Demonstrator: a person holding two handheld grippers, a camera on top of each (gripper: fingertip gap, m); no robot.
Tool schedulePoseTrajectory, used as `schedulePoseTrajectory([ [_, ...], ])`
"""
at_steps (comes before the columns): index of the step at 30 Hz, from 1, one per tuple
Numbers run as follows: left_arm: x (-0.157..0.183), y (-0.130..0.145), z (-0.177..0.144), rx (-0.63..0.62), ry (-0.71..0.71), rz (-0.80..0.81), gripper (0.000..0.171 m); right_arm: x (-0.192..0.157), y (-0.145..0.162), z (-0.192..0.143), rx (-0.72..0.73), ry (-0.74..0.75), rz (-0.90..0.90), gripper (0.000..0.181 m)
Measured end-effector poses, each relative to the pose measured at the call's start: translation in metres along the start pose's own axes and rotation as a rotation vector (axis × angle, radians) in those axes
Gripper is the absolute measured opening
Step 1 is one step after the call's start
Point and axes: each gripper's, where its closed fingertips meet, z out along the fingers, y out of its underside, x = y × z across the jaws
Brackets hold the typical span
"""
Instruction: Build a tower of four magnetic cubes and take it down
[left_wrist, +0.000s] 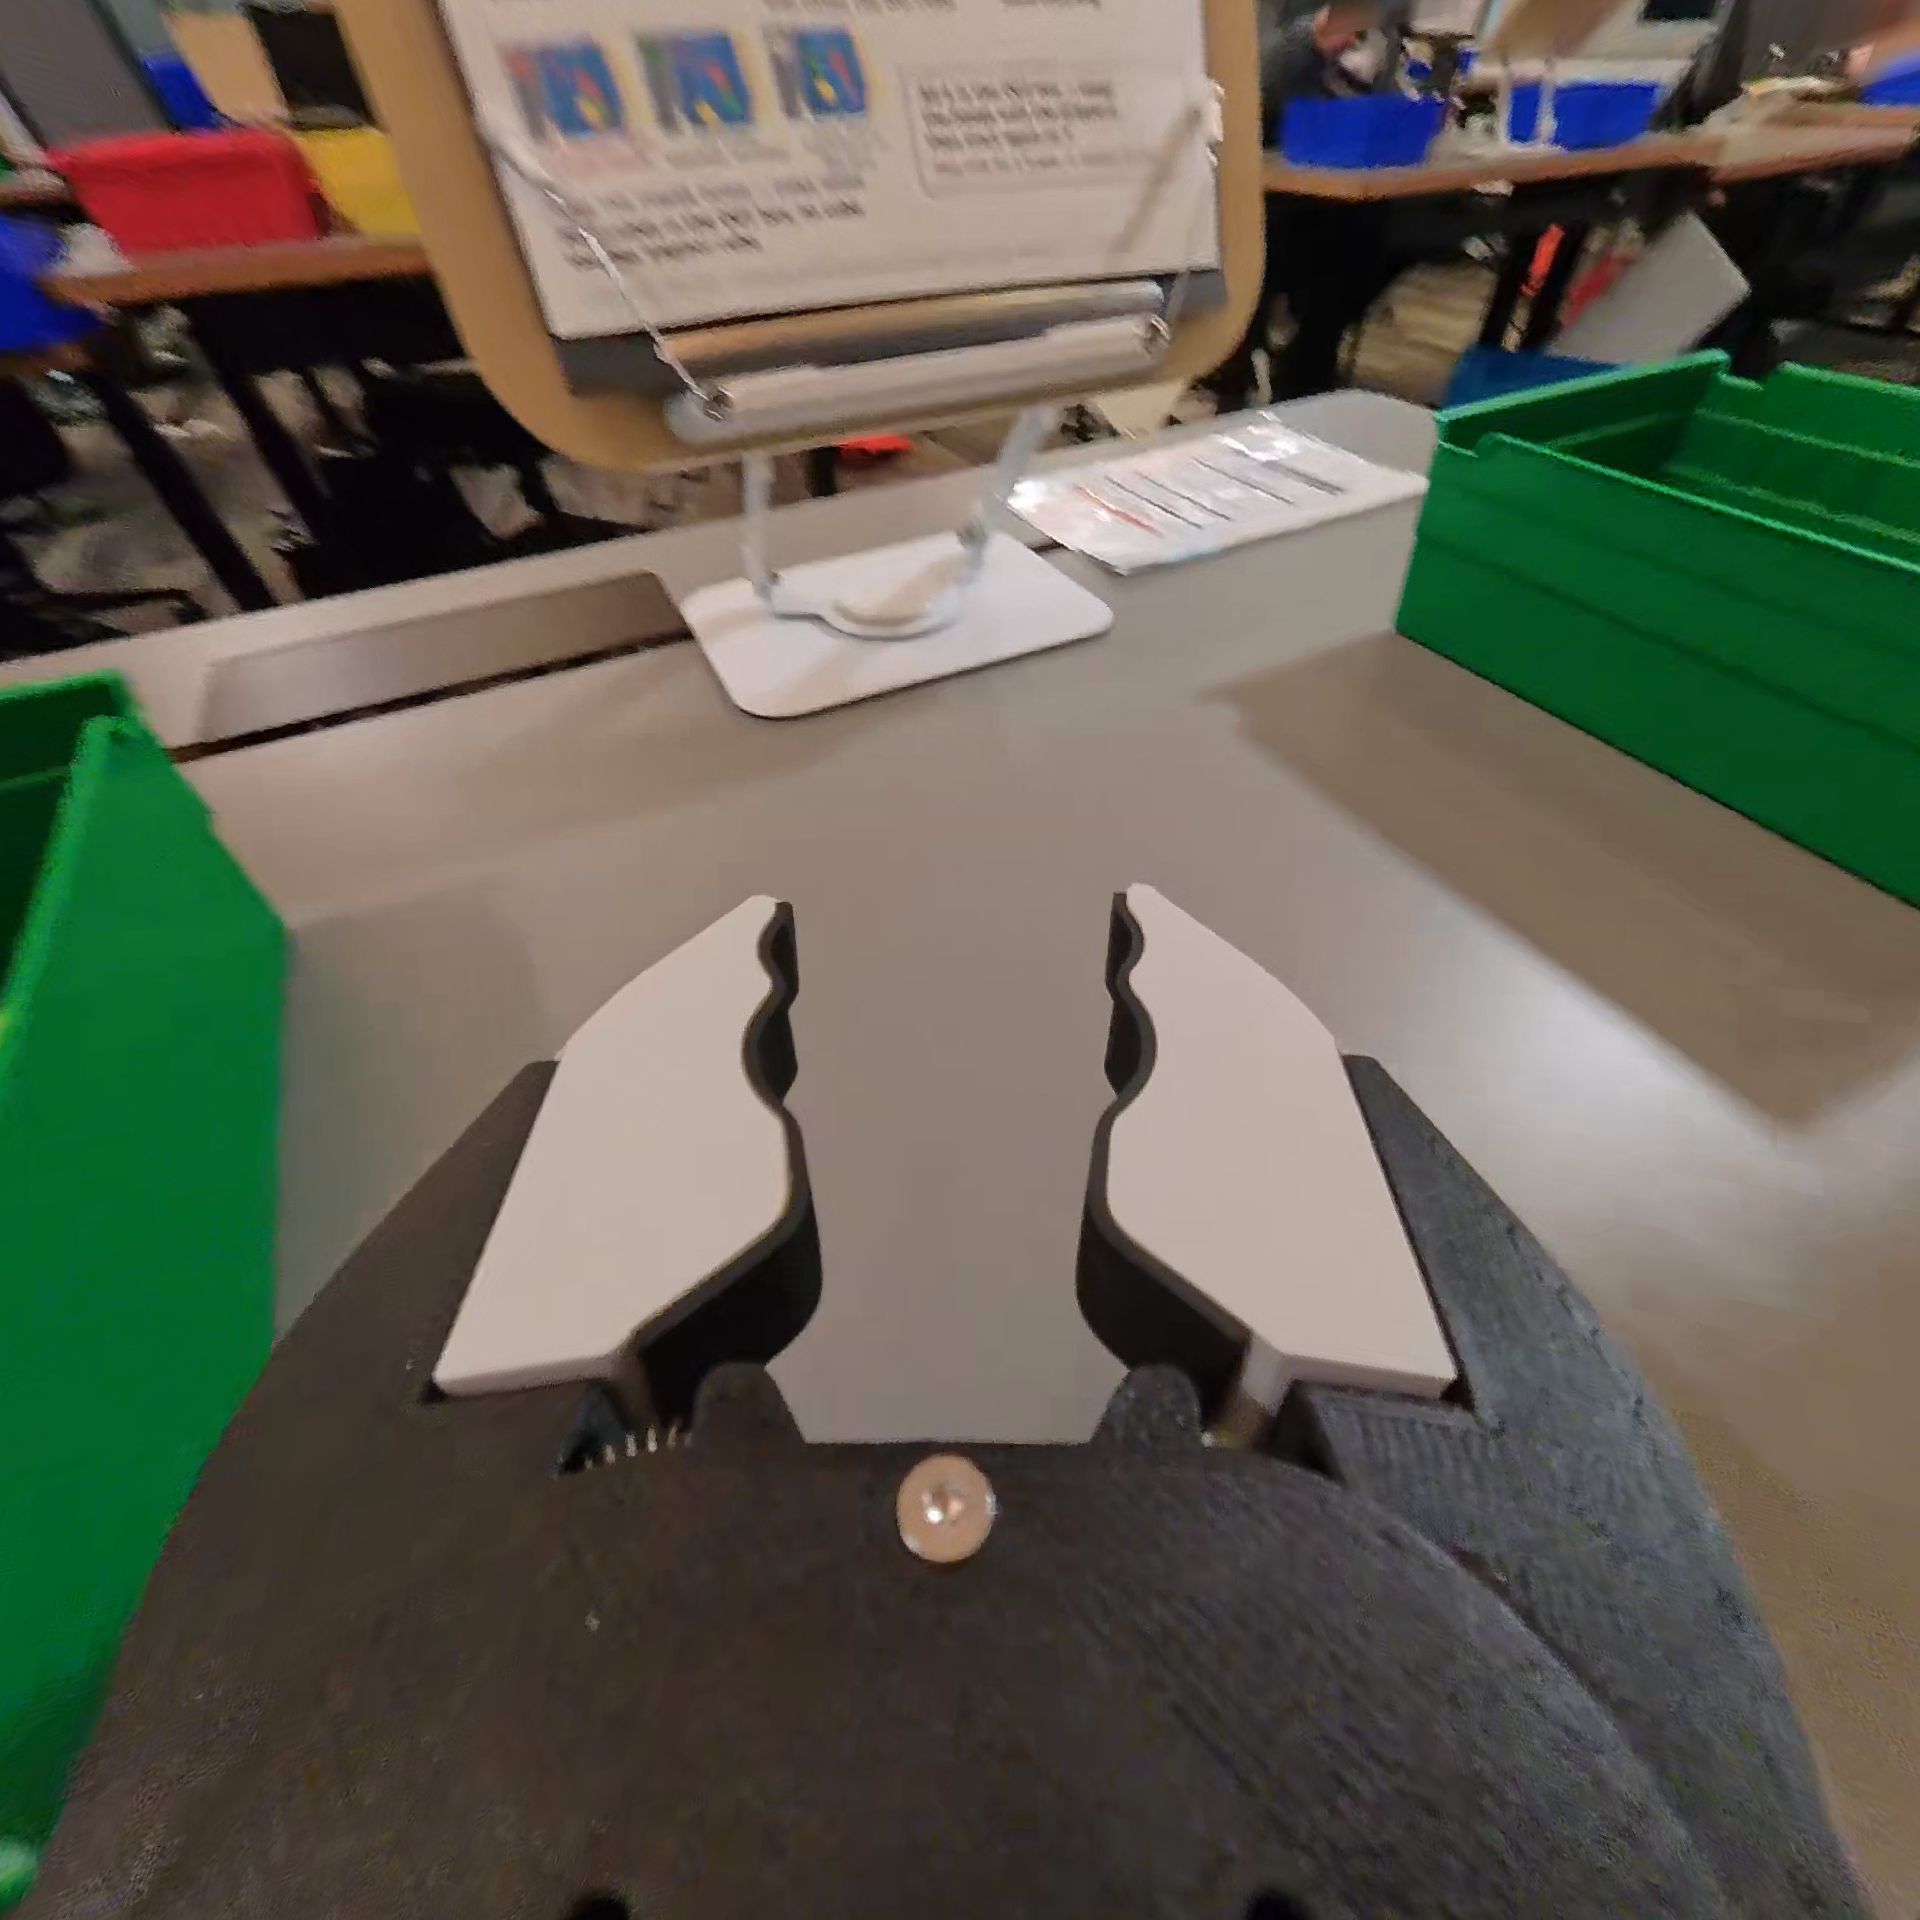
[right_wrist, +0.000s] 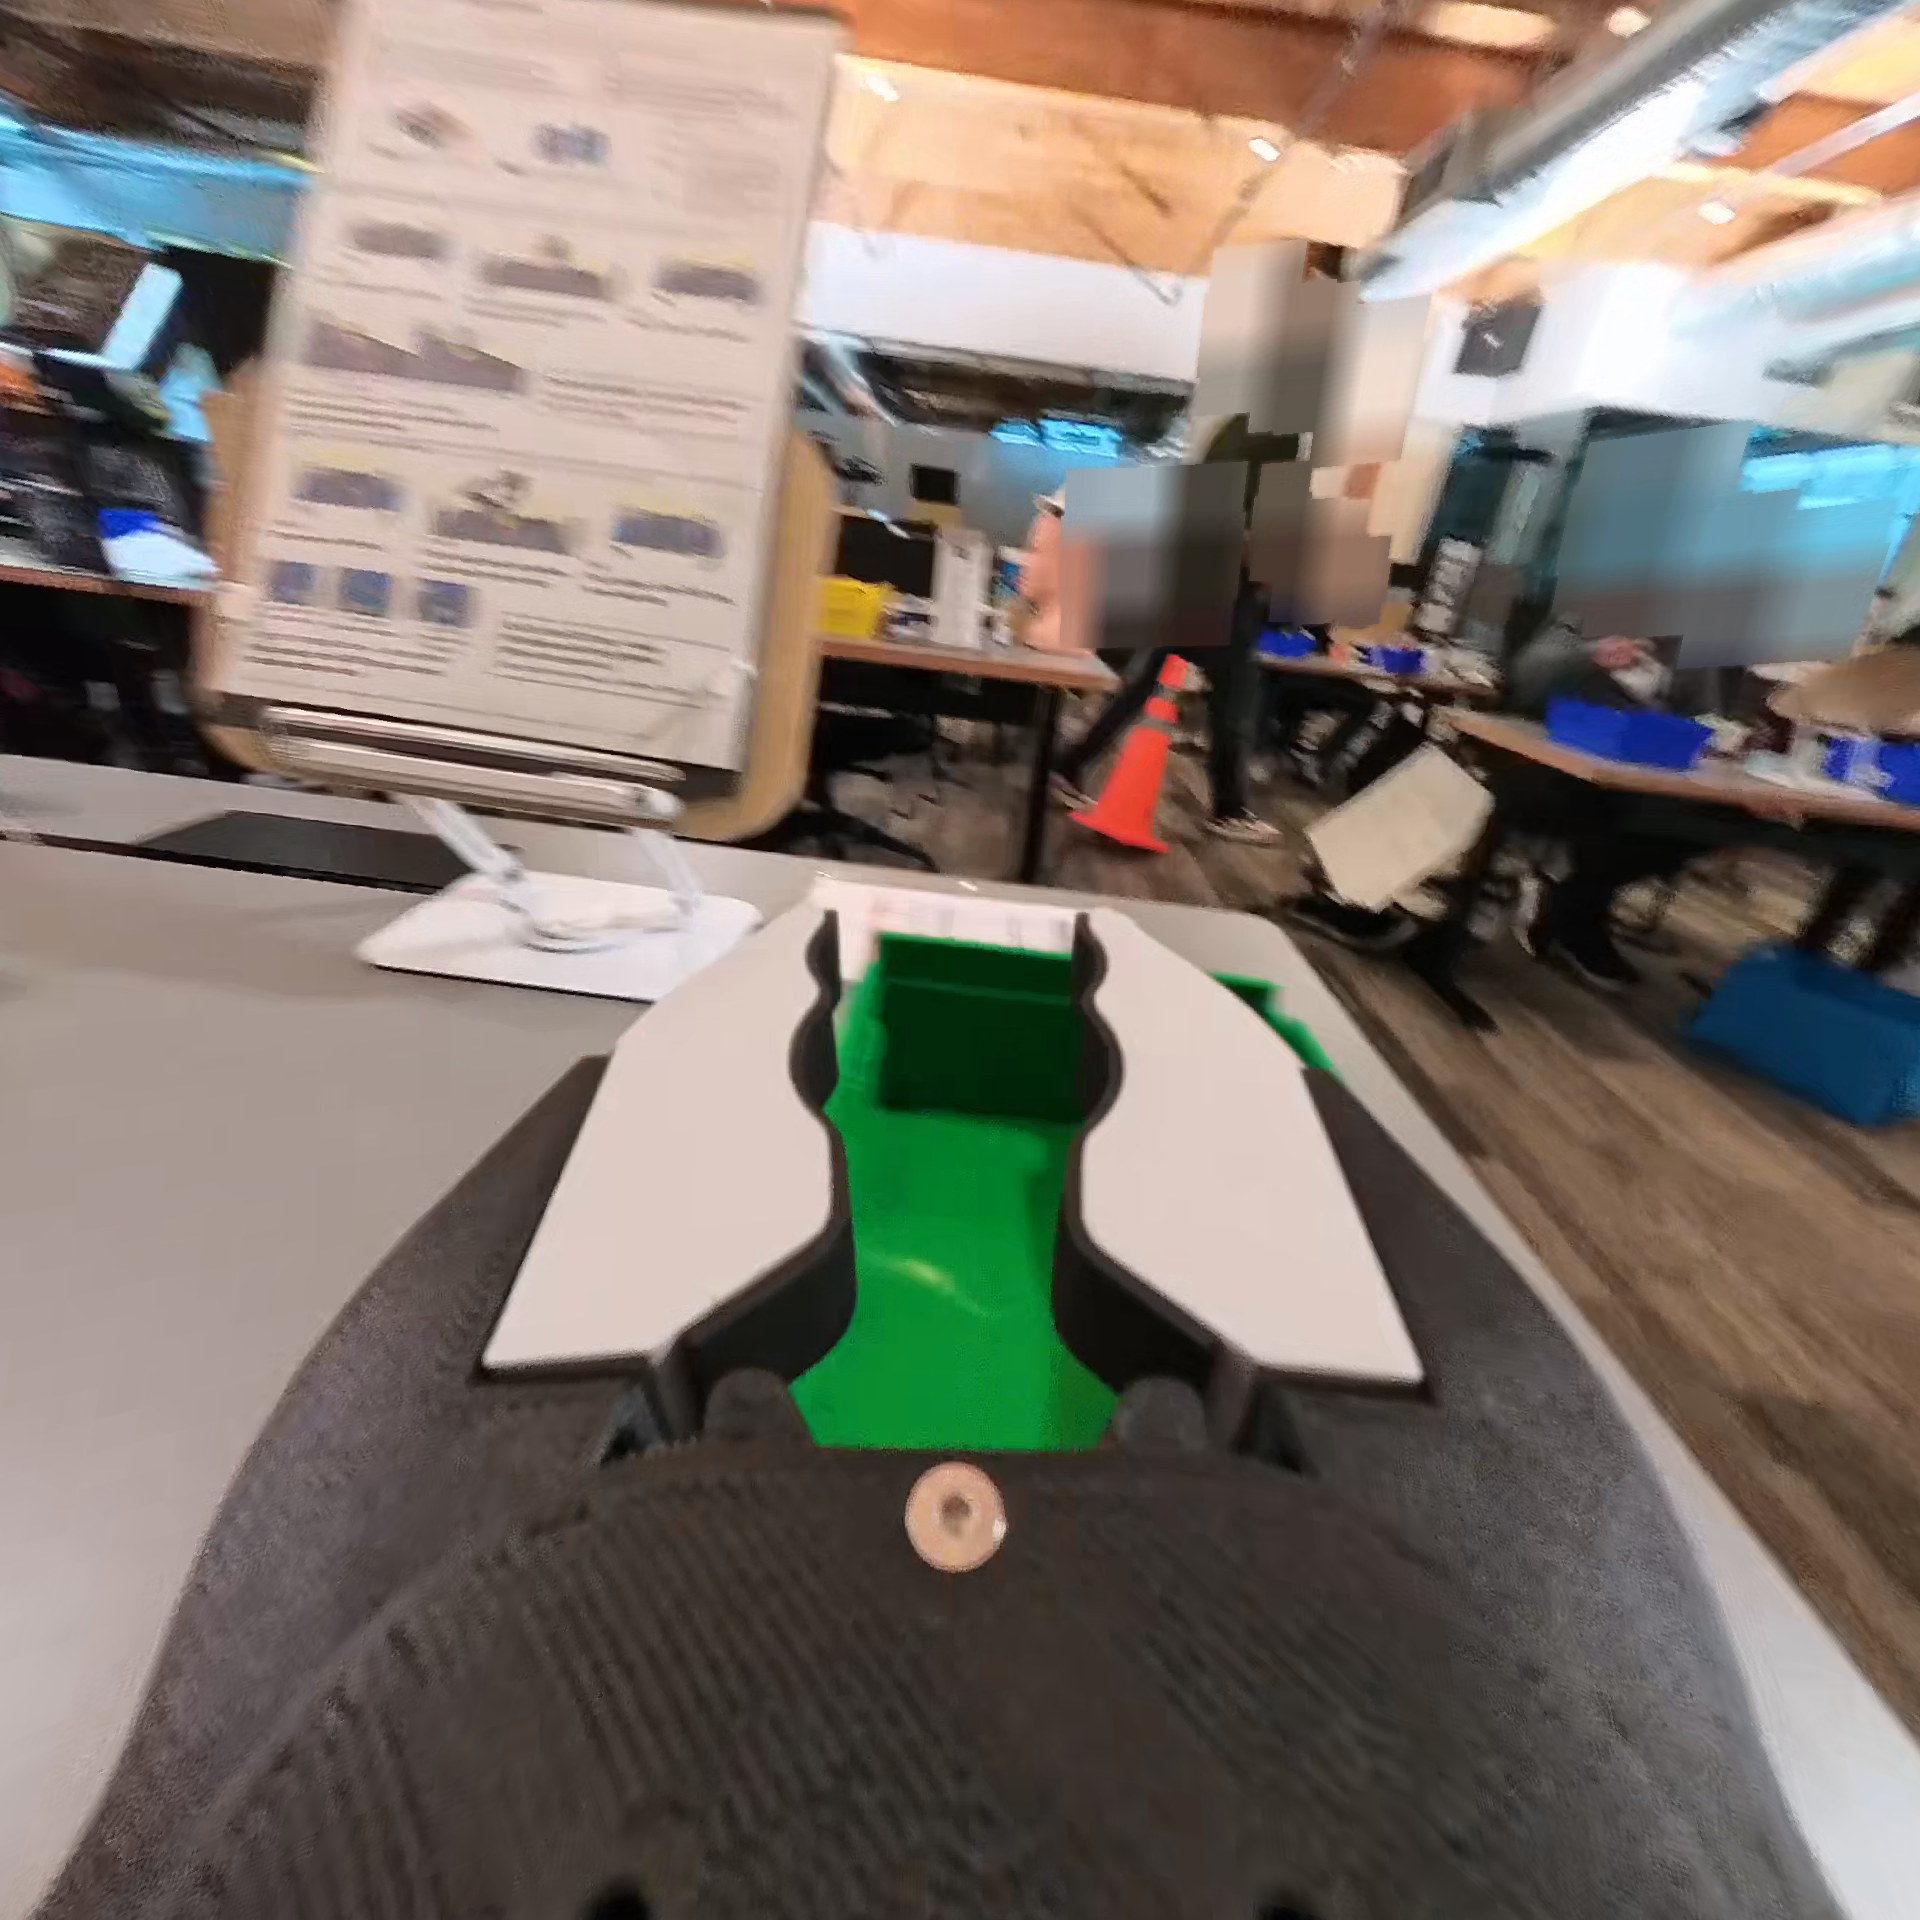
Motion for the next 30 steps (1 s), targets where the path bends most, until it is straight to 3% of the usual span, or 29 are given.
schedulePoseTrajectory([
  [4,-0.026,-0.01,-0.017,0.061,-0.083,-0.055,0.066,-0.103,-0.014,0.01,0.068,-0.237,0.134,0.045],
  [7,-0.054,-0.013,-0.032,0.068,-0.146,-0.071,0.067,-0.172,0.009,0.02,-0.028,-0.393,0.266,0.068],
  [10,-0.094,-0.005,-0.049,0.039,-0.264,-0.095,0.079,-0.215,0.038,0.027,-0.126,-0.485,0.269,0.07],
  [15,-0.151,0.033,-0.069,-0.076,-0.411,-0.158,0.077,-0.232,0.049,0.037,-0.121,-0.493,0.045,0.06],
  [18,-0.158,0.061,-0.07,-0.183,-0.4,-0.22,0.073,-0.247,0.054,0.039,-0.153,-0.56,0.112,0.059],
  [19,-0.158,0.072,-0.069,-0.23,-0.389,-0.228,0.065,-0.253,0.056,0.039,-0.164,-0.582,0.139,0.059],
  [21,-0.149,0.085,-0.066,-0.295,-0.308,-0.223,0.017,-0.262,0.059,0.039,-0.184,-0.619,0.157,0.059],
  [22,-0.148,0.085,-0.067,-0.297,-0.311,-0.242,0.01,-0.266,0.061,0.039,-0.191,-0.628,0.144,0.059],
  [26,-0.16,0.088,-0.081,-0.33,-0.42,-0.178,0.002,-0.275,0.068,0.039,-0.208,-0.646,0.086,0.056],
  [30,-0.156,0.09,-0.088,-0.341,-0.398,-0.261,0.002,-0.282,0.07,0.038,-0.216,-0.665,0.07,0.054],
])
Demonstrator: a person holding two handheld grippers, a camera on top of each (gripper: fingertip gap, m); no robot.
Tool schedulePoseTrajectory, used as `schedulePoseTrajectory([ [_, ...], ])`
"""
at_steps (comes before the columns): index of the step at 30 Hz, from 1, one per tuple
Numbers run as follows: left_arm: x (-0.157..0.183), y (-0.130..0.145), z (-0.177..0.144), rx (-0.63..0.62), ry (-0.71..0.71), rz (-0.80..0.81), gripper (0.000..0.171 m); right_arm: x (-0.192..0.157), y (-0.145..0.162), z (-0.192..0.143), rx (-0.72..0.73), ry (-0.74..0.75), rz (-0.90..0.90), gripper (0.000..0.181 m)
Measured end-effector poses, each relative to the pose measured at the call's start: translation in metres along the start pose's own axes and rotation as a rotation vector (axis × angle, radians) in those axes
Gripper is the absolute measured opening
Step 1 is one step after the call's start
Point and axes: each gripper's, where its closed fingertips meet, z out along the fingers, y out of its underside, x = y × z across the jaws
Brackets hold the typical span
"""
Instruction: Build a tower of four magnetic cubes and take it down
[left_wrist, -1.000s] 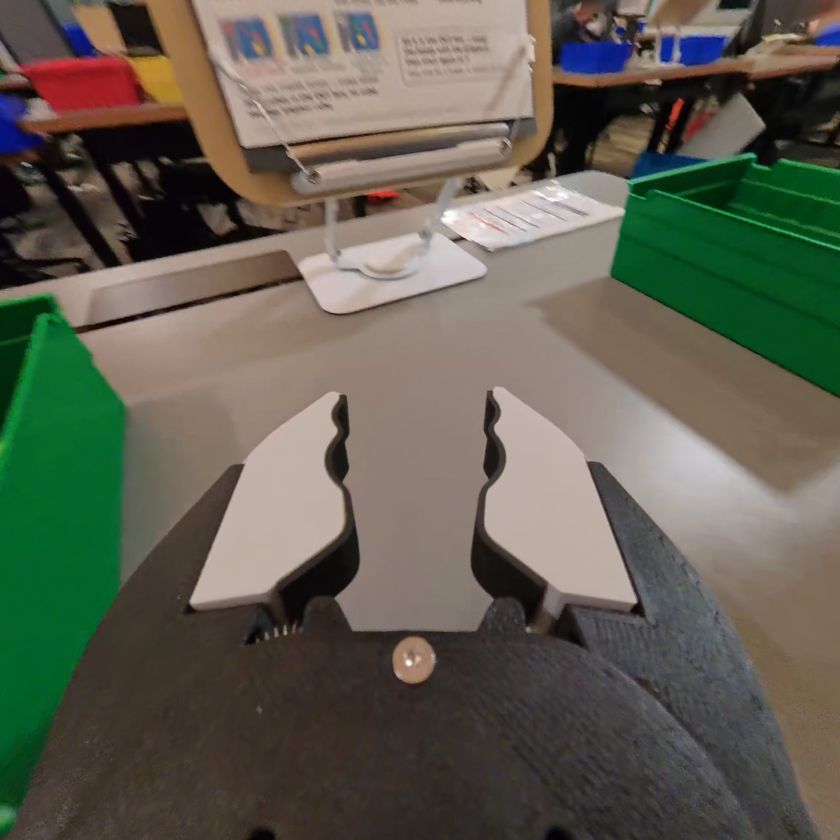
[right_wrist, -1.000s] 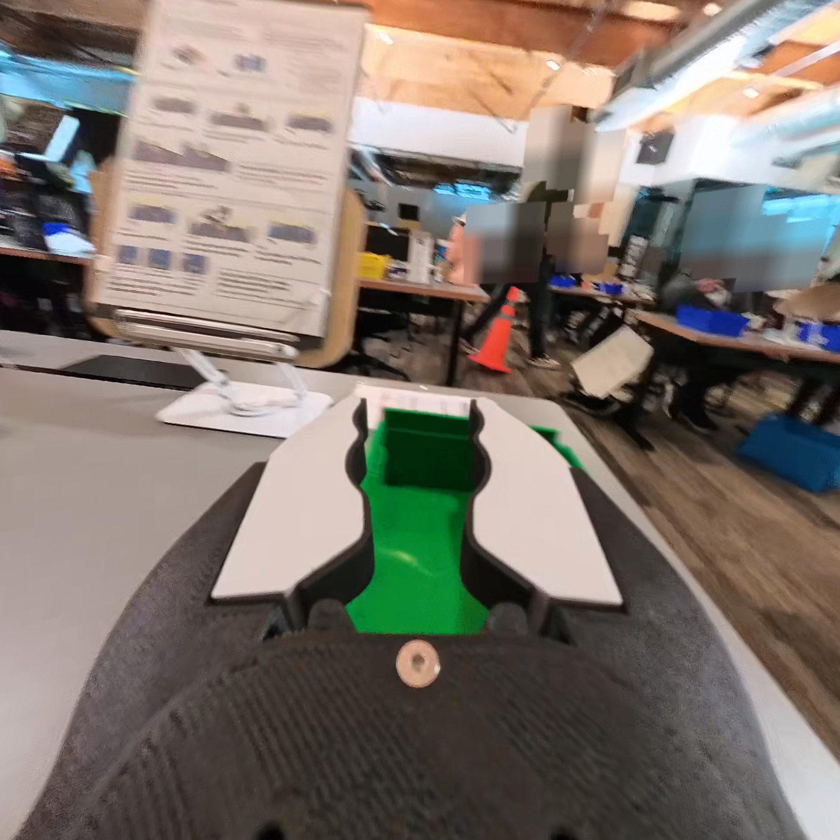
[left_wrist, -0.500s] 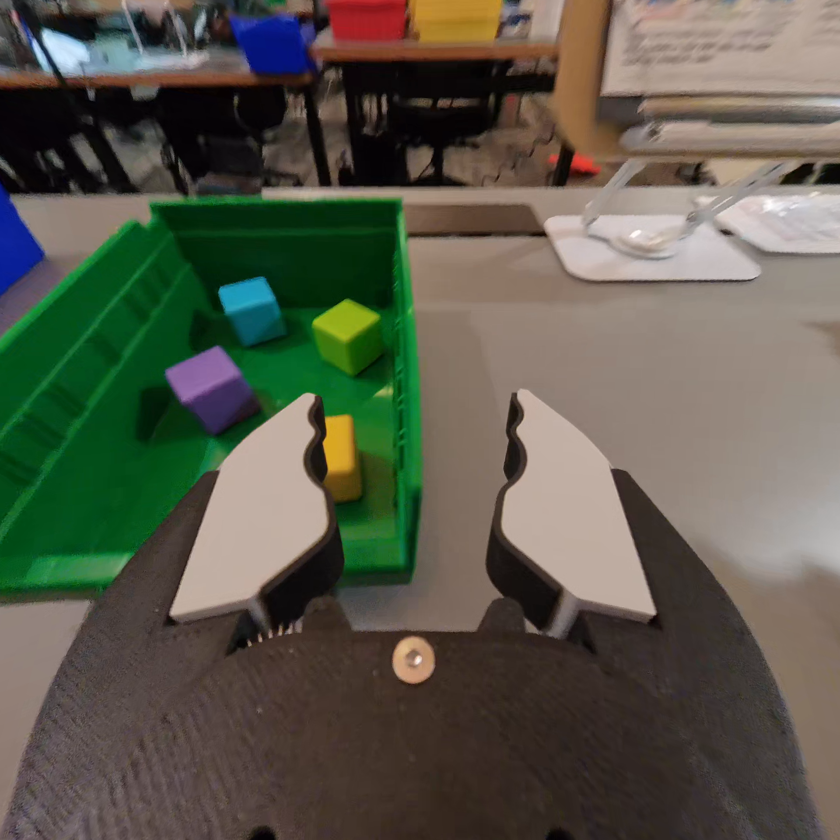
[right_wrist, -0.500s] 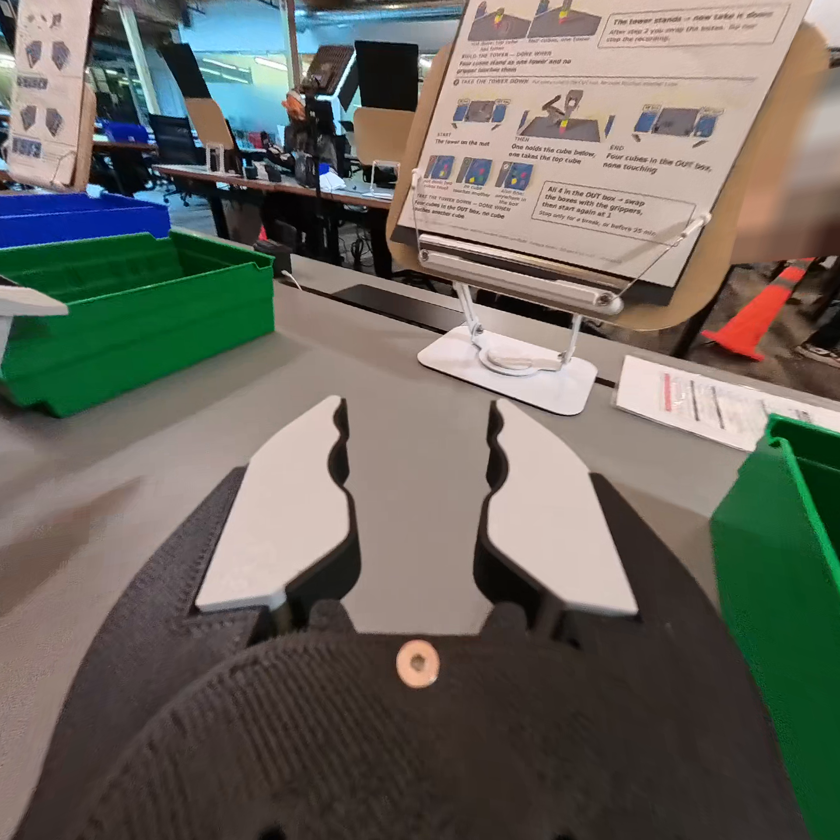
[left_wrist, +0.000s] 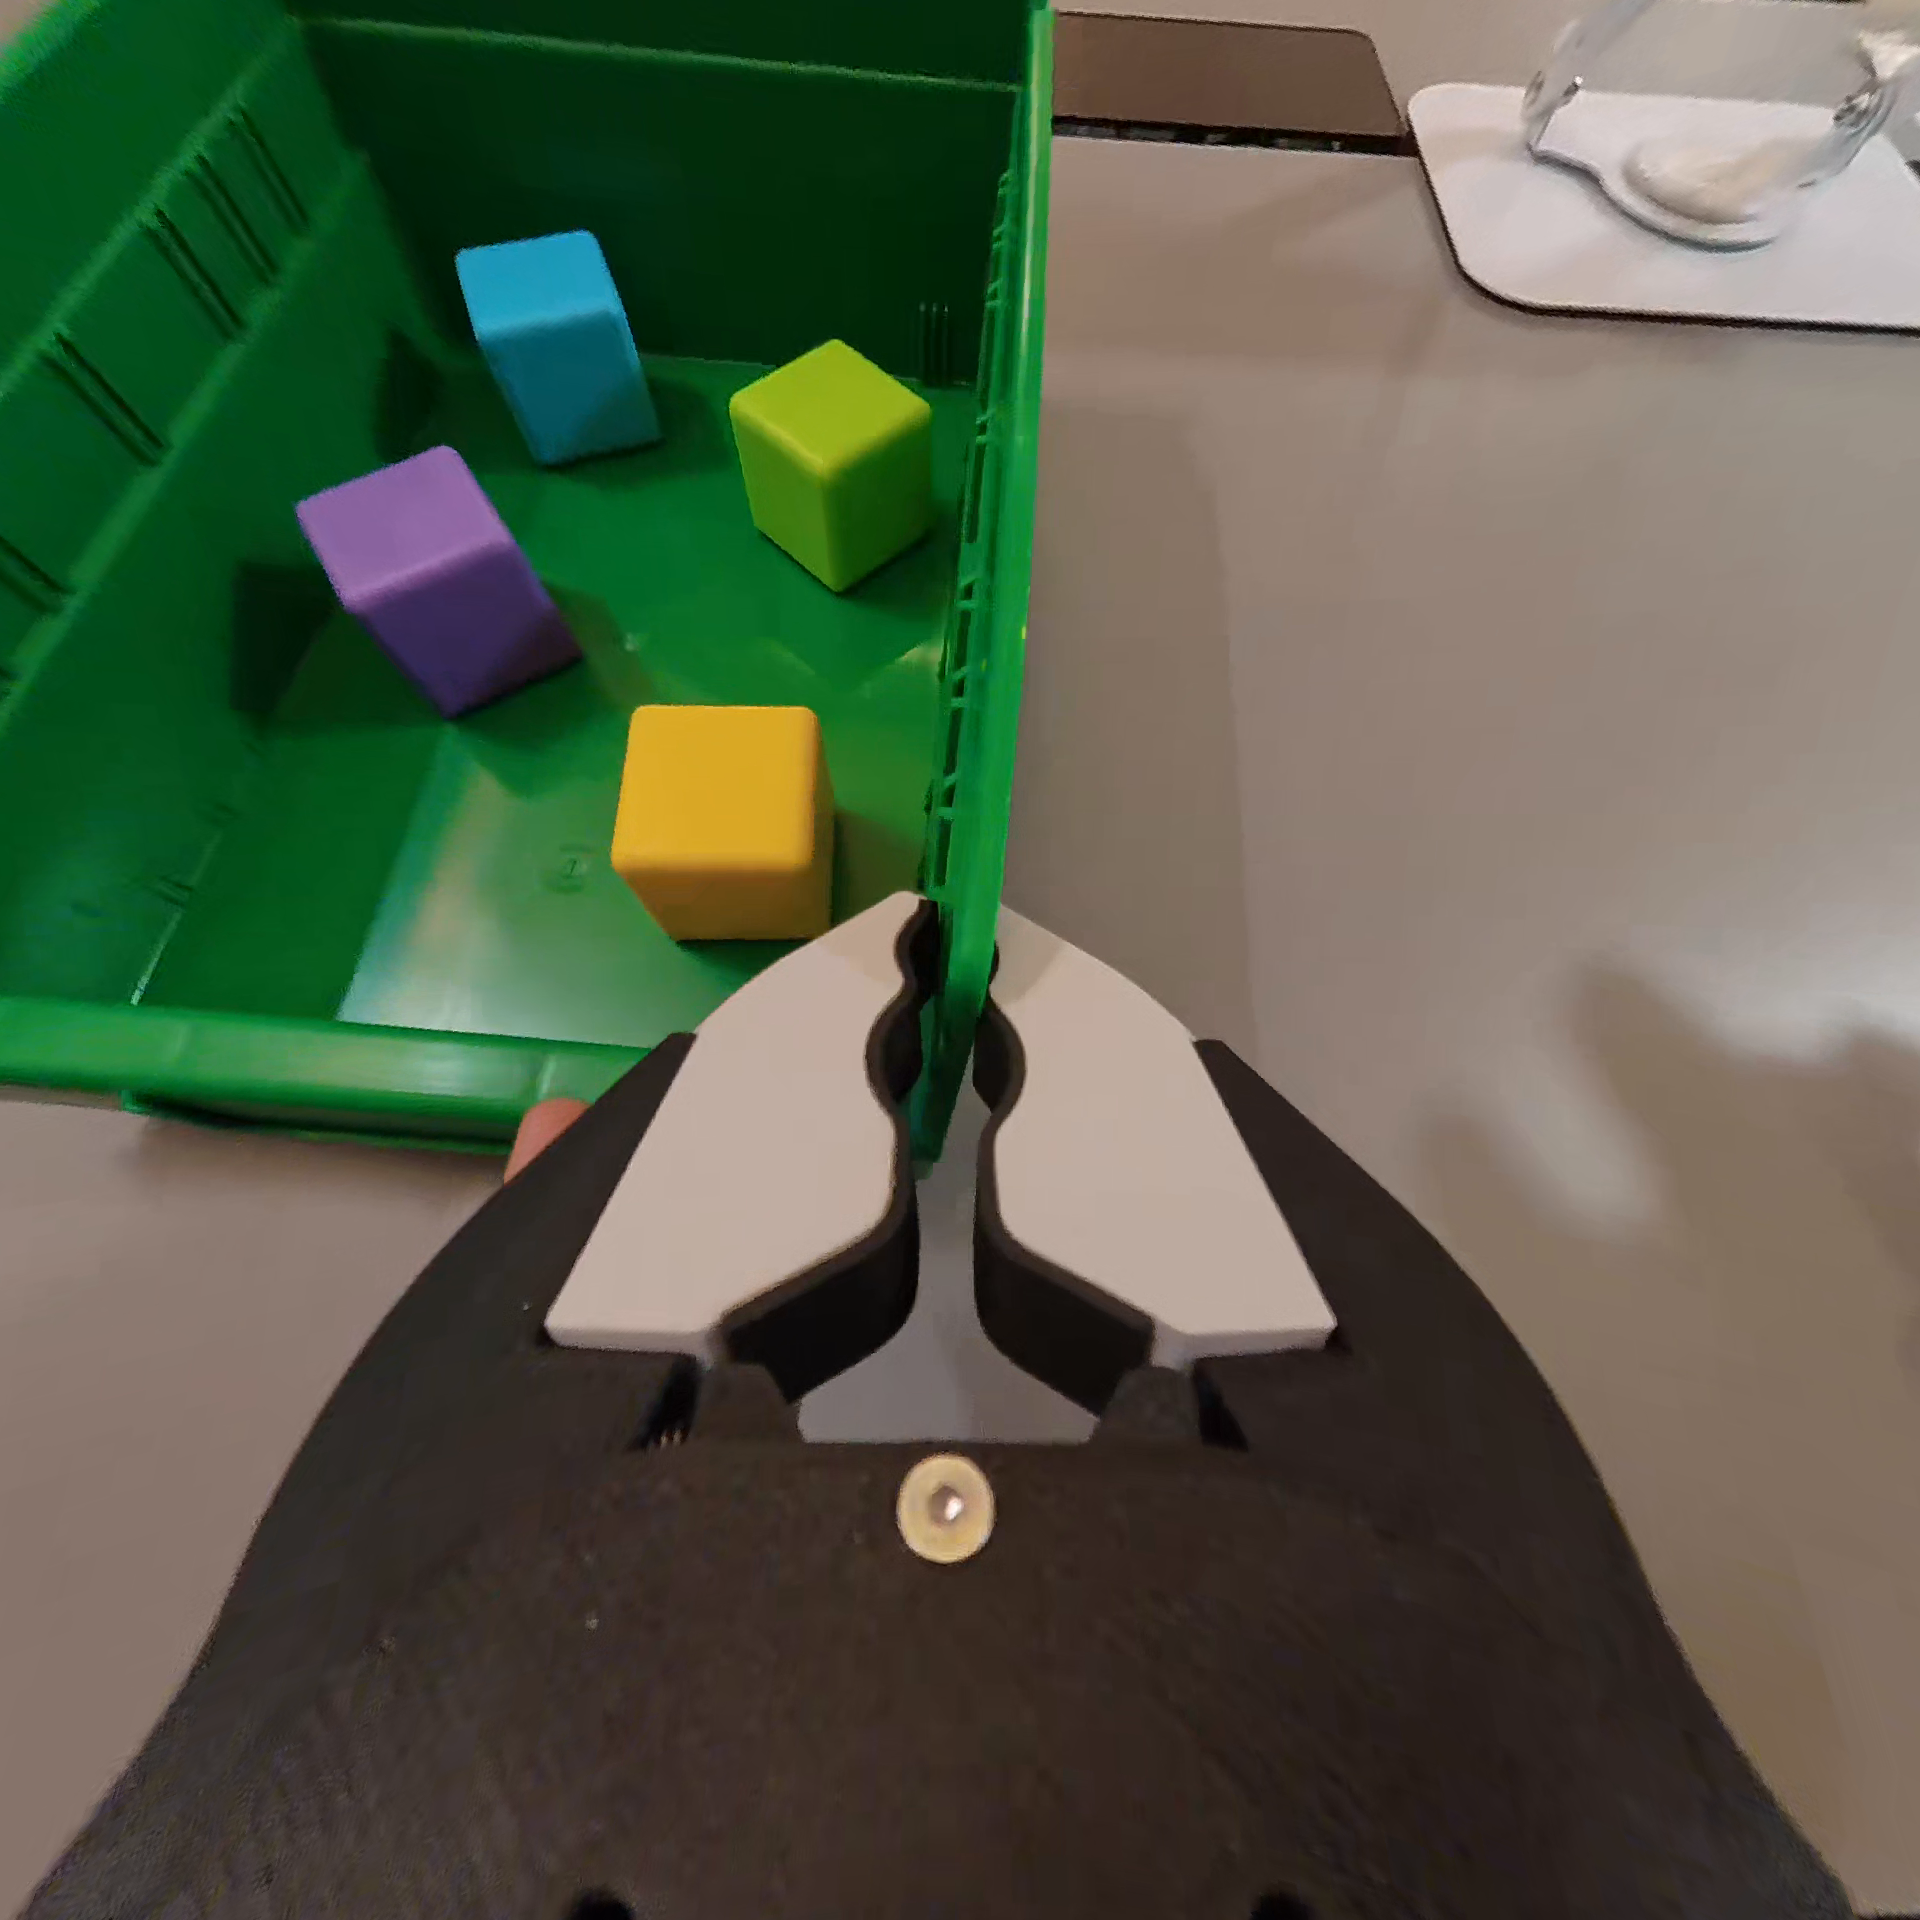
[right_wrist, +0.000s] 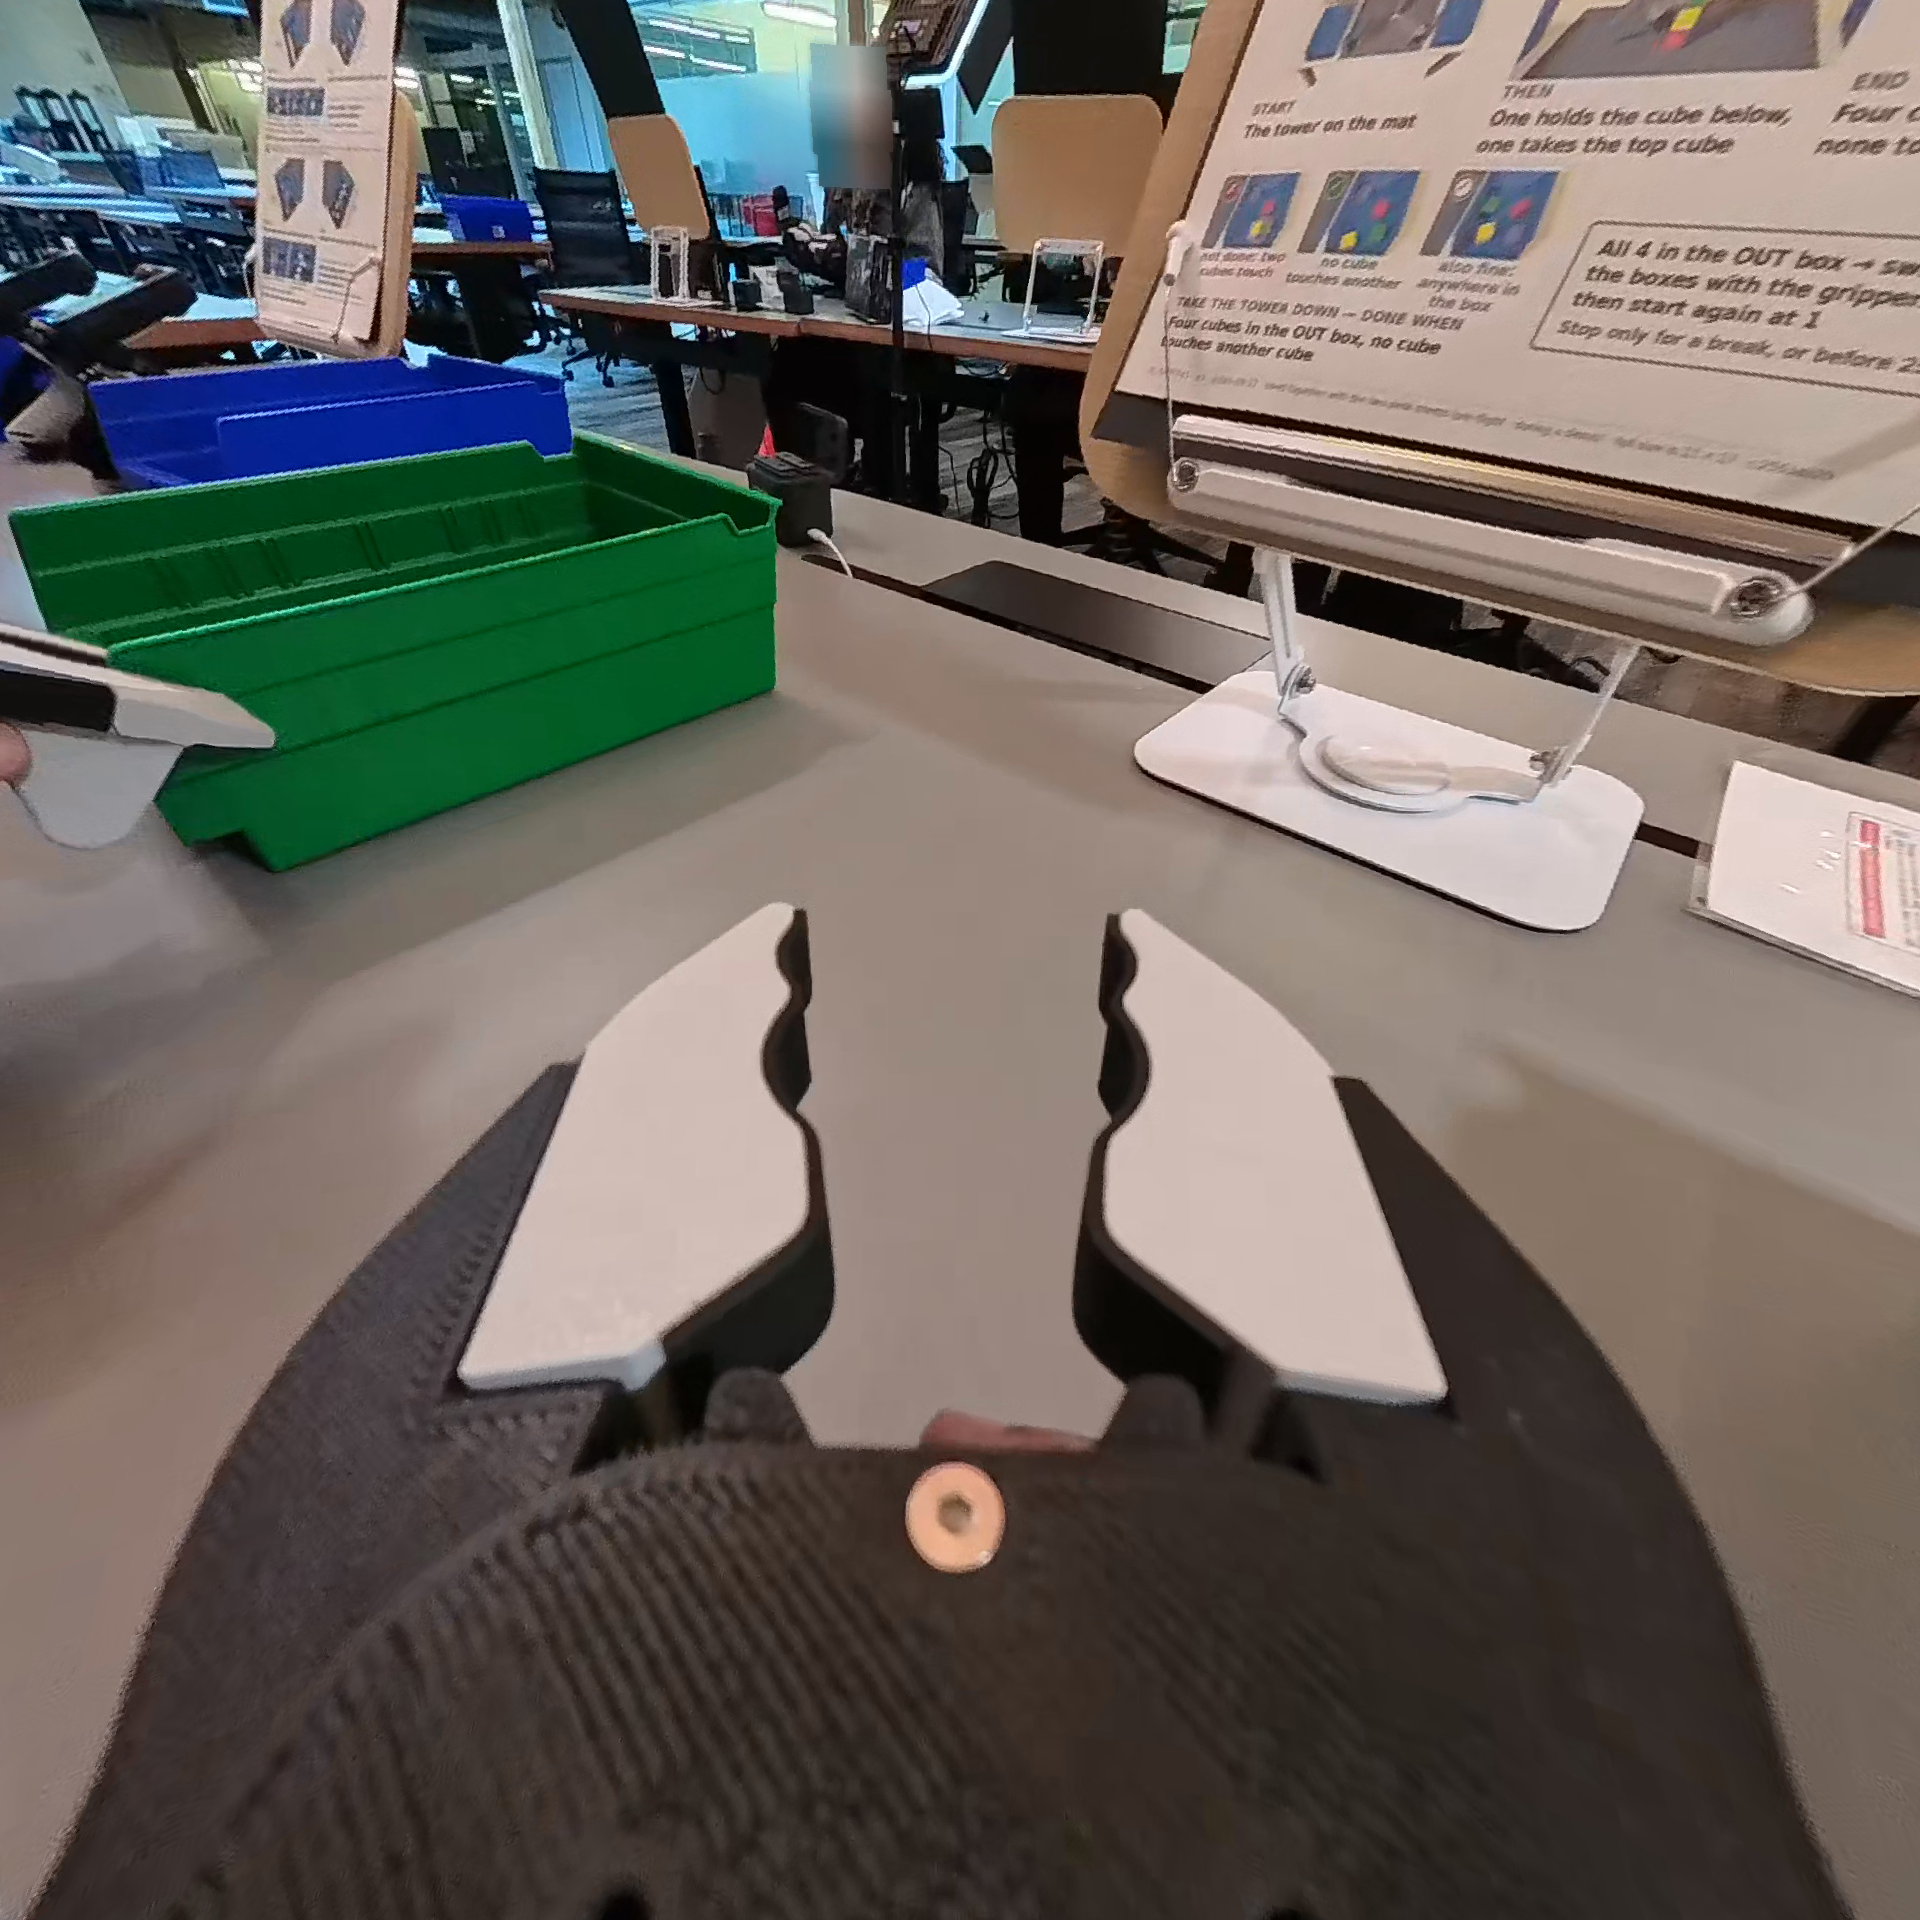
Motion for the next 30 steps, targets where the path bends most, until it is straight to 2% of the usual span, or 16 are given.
schedulePoseTrajectory([
  [8,0.011,0.01,-0.014,-0.002,0.001,0.001,0.003,-0.005,0.002,0.01,-0.015,-0.028,0.01,0.052],
  [16,0.019,0.018,-0.029,0.004,0.072,-0.046,0.011,-0.01,0.001,0.016,-0.017,-0.048,0.01,0.052],
  [18,0.018,0.011,-0.04,0.048,0.097,-0.081,0.031,-0.011,0.001,0.016,-0.017,-0.048,0.004,0.051],
  [21,-0.002,-0.015,-0.062,0.185,0.058,-0.096,0.046,-0.01,0.001,0.016,-0.017,-0.044,-0.004,0.051],
  [23,-0.028,-0.036,-0.078,0.272,-0.019,-0.072,0.046,-0.01,0.001,0.016,-0.016,-0.044,-0.003,0.051],
  [25,-0.055,-0.052,-0.089,0.301,-0.084,-0.04,0.042,-0.01,0.003,0.016,-0.022,-0.048,0.005,0.051],
  [27,-0.069,-0.056,-0.084,0.214,-0.078,0.0,0.046,-0.01,0.005,0.016,-0.026,-0.052,0.015,0.051],
  [30,-0.062,-0.039,-0.056,-0.086,0.061,0.043,0.07,-0.01,0.006,0.016,-0.03,-0.043,0.007,0.051],
])
